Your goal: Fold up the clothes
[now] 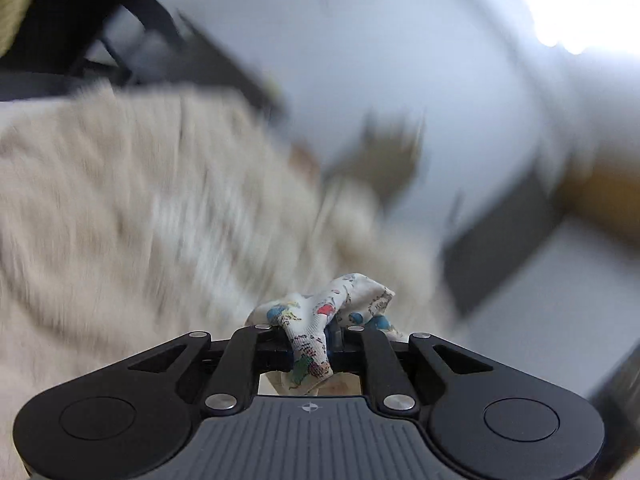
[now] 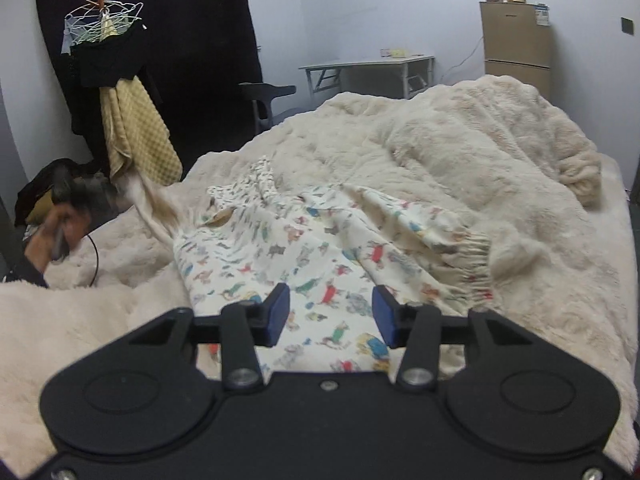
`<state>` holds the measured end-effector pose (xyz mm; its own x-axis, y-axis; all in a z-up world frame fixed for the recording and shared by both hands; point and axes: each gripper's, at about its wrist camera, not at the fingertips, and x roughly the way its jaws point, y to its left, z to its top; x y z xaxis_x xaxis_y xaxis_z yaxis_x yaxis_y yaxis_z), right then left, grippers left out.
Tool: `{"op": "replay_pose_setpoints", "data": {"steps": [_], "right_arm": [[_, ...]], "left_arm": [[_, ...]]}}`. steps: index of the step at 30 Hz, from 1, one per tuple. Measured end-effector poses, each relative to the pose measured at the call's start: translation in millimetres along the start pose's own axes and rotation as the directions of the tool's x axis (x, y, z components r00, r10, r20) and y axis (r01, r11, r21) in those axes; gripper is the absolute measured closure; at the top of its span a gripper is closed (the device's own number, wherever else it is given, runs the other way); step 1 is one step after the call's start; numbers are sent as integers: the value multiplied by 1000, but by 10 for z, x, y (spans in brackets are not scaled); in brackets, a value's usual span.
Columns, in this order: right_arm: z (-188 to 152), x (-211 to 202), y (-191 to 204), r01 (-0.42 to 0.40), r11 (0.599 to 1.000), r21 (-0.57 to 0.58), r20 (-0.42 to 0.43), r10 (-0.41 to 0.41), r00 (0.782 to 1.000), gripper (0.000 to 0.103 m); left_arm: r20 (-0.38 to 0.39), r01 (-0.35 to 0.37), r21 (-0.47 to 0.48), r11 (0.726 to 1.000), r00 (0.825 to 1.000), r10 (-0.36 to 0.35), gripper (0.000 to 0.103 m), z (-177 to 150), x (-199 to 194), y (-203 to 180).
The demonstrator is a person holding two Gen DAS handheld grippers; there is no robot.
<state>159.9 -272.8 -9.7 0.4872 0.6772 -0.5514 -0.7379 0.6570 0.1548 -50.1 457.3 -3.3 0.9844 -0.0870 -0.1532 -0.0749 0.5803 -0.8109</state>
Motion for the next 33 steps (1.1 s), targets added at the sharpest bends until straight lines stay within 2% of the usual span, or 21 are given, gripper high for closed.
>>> {"op": "replay_pose_setpoints", "data": {"steps": [2,3,4,6,8,9,10,11,12,13,14,16,21,23,24,27,28,29,30,31,33], "right_arm": [[-5,15,-1,-4,1000,-11,-1,4,1000,59],[-6,35,5,-9,1000,-19,-5,9,1000,58],[-19,62,32,-20,999,-32,-14,19,1000,58],[-81,99,107,-42,996,-76,-44,39,998,55],[-160,134,185,-69,990,-123,-80,60,995,51],[-206,132,224,-79,986,-146,-99,65,993,51],[-264,123,270,-88,981,-174,-119,68,991,50],[-299,111,300,-91,978,-190,-132,66,989,50],[-320,88,317,-89,975,-202,-140,62,988,50],[-343,43,331,-88,972,-217,-146,57,988,50],[-351,12,334,-88,970,-228,-150,55,987,48],[-342,-59,320,-79,966,-246,-155,42,987,45],[-311,-237,196,-33,975,-218,-121,6,993,44],[-307,-239,166,-31,977,-212,-116,6,993,44],[-315,-228,166,-29,975,-220,-119,3,993,44],[-370,-202,195,-18,963,-268,-134,-19,991,43],[-404,-189,204,-9,957,-289,-141,-33,990,43],[-429,-178,205,-1,953,-303,-143,-44,989,42],[-472,-158,205,13,946,-325,-137,-61,989,42],[-518,-130,203,27,938,-346,-126,-75,989,41],[-577,-79,199,43,930,-366,-101,-86,991,41]], "left_arm": [[74,-38,-32,999,996,40,93,240,-96,-4],[95,-90,-39,995,991,93,92,290,-96,-6],[95,-173,-35,984,980,175,91,312,-63,5],[72,-251,-51,967,965,254,85,273,-1,106],[1,-318,-76,945,948,319,80,119,85,338],[-37,-352,-87,932,936,350,71,40,129,456],[-56,-405,-94,910,914,401,56,-77,131,591],[-52,-454,-102,885,891,451,50,-180,100,703],[-45,-476,-109,873,879,474,46,-219,70,756],[-21,-517,-133,846,855,519,46,-288,-20,865],[-10,-538,-156,829,840,543,46,-313,-94,944],[1,-543,-164,824,835,551,46,-296,-196,999],[-50,-439,-56,897,898,437,38,-387,-150,746],[-91,-393,-6,920,916,391,37,-492,0,594],[-111,-383,18,923,917,383,35,-545,89,520],[-169,-424,136,895,881,443,33,-757,452,379],[-161,-484,189,855,843,513,33,-826,618,377],[-145,-539,219,813,806,574,34,-871,746,406],[-138,-563,224,796,790,598,43,-893,780,446],[-115,-587,216,780,778,618,67,-919,836,513],[-80,-582,182,793,795,602,100,-903,818,612]]}}
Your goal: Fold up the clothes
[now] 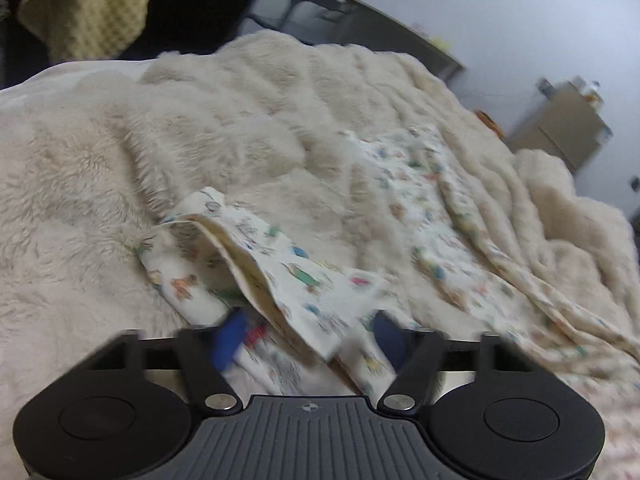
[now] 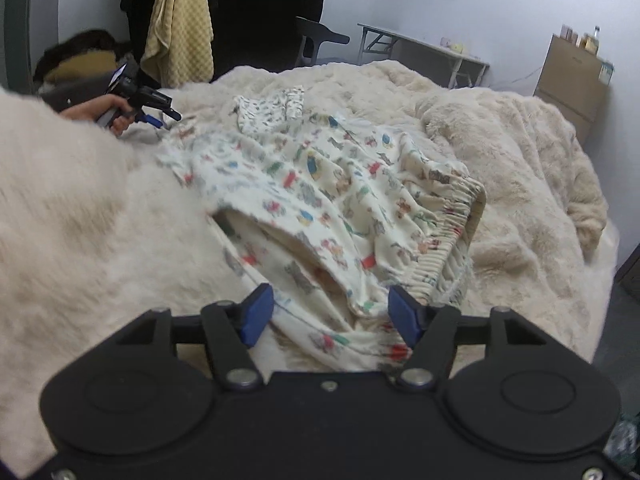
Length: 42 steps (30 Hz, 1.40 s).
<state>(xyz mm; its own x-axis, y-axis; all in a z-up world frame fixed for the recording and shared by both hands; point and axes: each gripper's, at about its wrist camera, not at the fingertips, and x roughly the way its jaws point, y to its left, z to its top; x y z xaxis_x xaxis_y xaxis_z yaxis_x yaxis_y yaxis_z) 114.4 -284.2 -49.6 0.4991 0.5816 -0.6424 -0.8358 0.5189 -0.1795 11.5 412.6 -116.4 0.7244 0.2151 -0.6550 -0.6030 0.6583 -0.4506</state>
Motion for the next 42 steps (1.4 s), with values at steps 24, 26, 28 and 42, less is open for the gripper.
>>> {"op": "replay_pose_setpoints", "data": {"steps": [24,26,28,42], "right_arm": [[202,-29,-922,-72,923,379,165,9,986,37],[169,76,-1280,-131,827,547,235,-2,972,36],[140,271,-1592,-178,739,650,261,2,965,36],[-218,1773,-2272,-408,185,894,294,445,846,73]], "left_arm": [[285,201,-185,962,948,-144,28,576,-1509,498],[242,236,-173,956,951,-191,27,591,-1258,243],[161,266,-147,953,957,-243,27,636,-898,-103],[-124,462,181,868,886,-446,27,545,19,-2504]]}}
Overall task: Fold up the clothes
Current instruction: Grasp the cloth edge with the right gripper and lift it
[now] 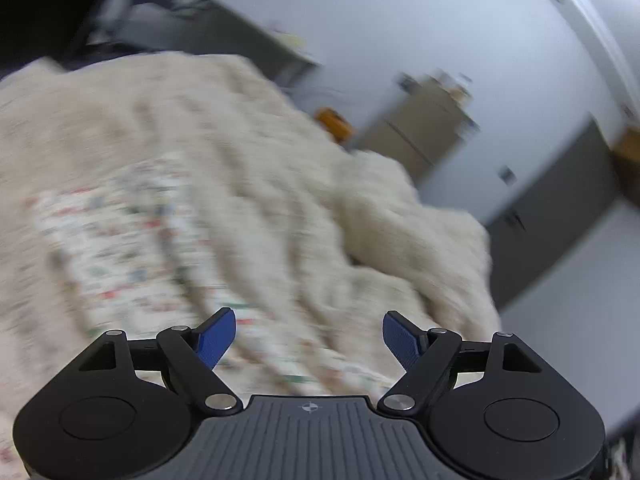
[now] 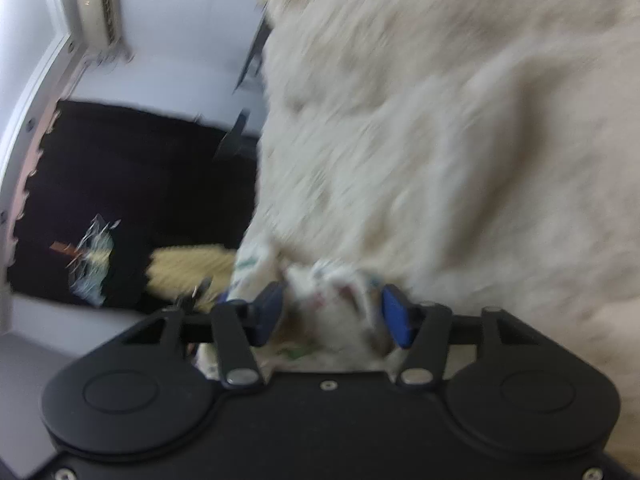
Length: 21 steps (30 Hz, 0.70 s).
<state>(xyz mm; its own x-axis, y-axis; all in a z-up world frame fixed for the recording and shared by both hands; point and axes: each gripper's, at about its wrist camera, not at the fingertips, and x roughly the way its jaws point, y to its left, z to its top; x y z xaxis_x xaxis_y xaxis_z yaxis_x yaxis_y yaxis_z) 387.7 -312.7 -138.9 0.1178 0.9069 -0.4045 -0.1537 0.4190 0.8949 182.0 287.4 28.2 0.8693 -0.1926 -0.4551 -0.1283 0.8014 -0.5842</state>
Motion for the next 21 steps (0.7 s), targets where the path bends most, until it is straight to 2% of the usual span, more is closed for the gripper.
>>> {"op": "replay_pose_setpoints", "data": {"steps": [1,2,3,5,6,7,8,9,10,12,13,14,15,16,17,18,19,21], "right_arm": [[-8,27,80,-6,1000,-27,-2,6,1000,85],[-20,47,168,-14,998,-57,-1,14,1000,90],[-43,43,273,-13,995,-101,15,15,1000,91],[-205,3,694,42,951,-308,81,-18,997,93],[-417,12,1012,109,877,-467,117,-61,991,93],[-638,39,1300,163,780,-604,147,-92,985,93],[-757,70,1430,176,724,-667,153,-98,983,93],[-1111,153,1687,199,559,-805,156,-124,980,93],[-1499,262,1911,199,367,-909,149,-161,976,93],[-1810,371,2015,171,236,-956,123,-207,971,93],[-2039,462,2039,145,149,-978,104,-250,963,93],[-2164,514,2039,134,104,-985,101,-274,956,93],[-2224,531,2033,143,76,-987,117,-278,953,93],[-2247,505,2026,165,51,-985,146,-265,953,93],[-2186,418,2029,197,55,-979,180,-229,957,93],[-2127,372,2046,216,68,-974,199,-204,958,93],[-2056,338,2062,228,82,-970,209,-193,959,93],[-1817,238,2059,240,128,-962,214,-189,958,91]], "left_arm": [[-9,20,31,999,1000,-20,27,-4,33,-141],[-25,57,71,996,998,-55,27,-15,75,-314],[-36,79,94,992,996,-76,27,-41,89,-418],[-63,149,183,972,988,-139,27,-112,102,-809],[-71,172,219,961,985,-160,27,-136,108,-963],[-87,207,276,939,978,-191,27,-183,99,-1193],[-100,238,314,919,971,-217,27,-225,90,-1365],[-115,268,350,898,963,-243,27,-265,81,-1531],[-131,287,365,886,958,-256,27,-288,90,-1624],[-176,336,390,857,941,-288,26,-347,121,-1801],[-192,341,402,850,939,-286,26,-391,150,-1845],[-205,344,413,844,937,-281,26,-434,181,-1885],[-219,347,423,837,936,-277,26,-478,211,-1924],[-212,330,422,845,942,-262,26,-480,236,-1892],[-202,311,418,853,948,-247,26,-477,261,-1854],[-193,292,415,862,954,-231,26,-475,285,-1815],[-181,273,381,883,959,-219,26,-430,324,-1726],[-184,271,336,902,958,-220,26,-336,369,-1596]]}}
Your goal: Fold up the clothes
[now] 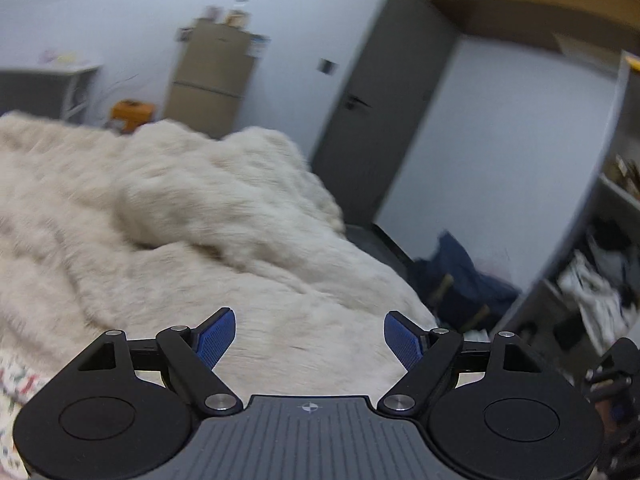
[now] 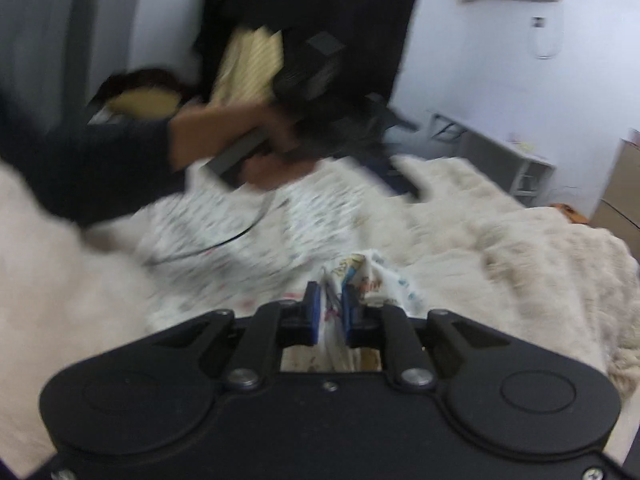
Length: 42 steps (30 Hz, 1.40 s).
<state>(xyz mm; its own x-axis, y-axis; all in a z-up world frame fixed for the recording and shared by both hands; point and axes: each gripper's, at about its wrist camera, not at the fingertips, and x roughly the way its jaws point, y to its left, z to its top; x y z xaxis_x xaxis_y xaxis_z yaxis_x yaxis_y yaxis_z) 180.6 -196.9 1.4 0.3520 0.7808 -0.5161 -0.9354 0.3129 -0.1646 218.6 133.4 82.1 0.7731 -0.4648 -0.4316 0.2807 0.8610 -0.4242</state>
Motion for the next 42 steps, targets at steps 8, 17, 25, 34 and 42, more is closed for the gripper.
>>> {"op": "replay_pose_setpoints", "data": {"steps": [8,17,25,34,42], "right_arm": [[-500,107,-1270,-70,902,426,-92,120,989,44],[-1532,532,-1834,-374,431,821,176,432,884,82],[-916,157,-2362,-287,641,712,188,220,957,95],[-481,-198,-2948,218,846,486,-73,-209,975,95],[-1318,133,-2939,193,641,743,-195,-69,978,51]], "left_arm": [[-121,-47,-68,997,992,39,26,113,210,785],[-336,108,-194,975,926,-170,30,-372,645,1896],[-302,128,-105,986,941,-154,103,-256,749,1718],[56,-133,-207,969,987,148,31,577,263,1794],[-164,-671,-446,592,711,683,30,321,-187,3421]]}}
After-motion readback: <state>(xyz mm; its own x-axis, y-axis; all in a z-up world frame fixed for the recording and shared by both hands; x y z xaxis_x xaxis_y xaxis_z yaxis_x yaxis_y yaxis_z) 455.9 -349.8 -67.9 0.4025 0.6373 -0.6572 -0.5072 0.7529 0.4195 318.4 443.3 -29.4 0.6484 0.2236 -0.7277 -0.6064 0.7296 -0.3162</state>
